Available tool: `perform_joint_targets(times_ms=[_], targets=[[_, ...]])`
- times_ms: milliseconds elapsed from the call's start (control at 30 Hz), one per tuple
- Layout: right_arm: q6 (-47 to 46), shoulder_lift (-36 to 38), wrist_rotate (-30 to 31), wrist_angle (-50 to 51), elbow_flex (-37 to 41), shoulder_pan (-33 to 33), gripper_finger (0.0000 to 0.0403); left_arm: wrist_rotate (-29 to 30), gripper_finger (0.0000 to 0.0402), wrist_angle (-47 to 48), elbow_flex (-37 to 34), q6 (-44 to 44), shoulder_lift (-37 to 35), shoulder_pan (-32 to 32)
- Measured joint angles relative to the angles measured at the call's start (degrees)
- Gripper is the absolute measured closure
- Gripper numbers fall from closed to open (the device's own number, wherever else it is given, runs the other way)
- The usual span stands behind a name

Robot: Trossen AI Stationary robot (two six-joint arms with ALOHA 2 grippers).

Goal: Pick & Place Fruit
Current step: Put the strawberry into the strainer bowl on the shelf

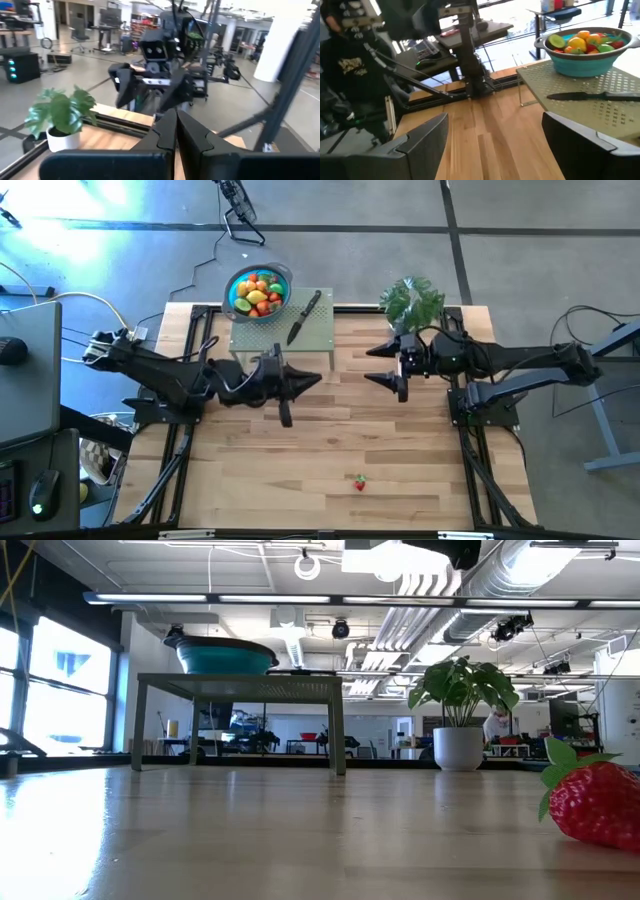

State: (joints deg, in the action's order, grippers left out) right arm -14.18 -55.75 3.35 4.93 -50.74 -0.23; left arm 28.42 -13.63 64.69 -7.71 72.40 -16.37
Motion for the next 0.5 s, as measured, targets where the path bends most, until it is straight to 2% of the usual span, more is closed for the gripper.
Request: perform_joint_targets(times_ms=[300, 500], targets=[[-7.1, -0.1, 10.7, -0.1, 0.0, 10.2, 0.0089, 0.0, 0.0392, 0.7, 0.0, 0.2, 0.0, -2.2], [-17.1, -2.5, 11.3, -0.3, 0.0, 15.1, 0.0089, -1.0, 0.0392, 0.9, 0.0, -0.1, 0.0, -2.2]])
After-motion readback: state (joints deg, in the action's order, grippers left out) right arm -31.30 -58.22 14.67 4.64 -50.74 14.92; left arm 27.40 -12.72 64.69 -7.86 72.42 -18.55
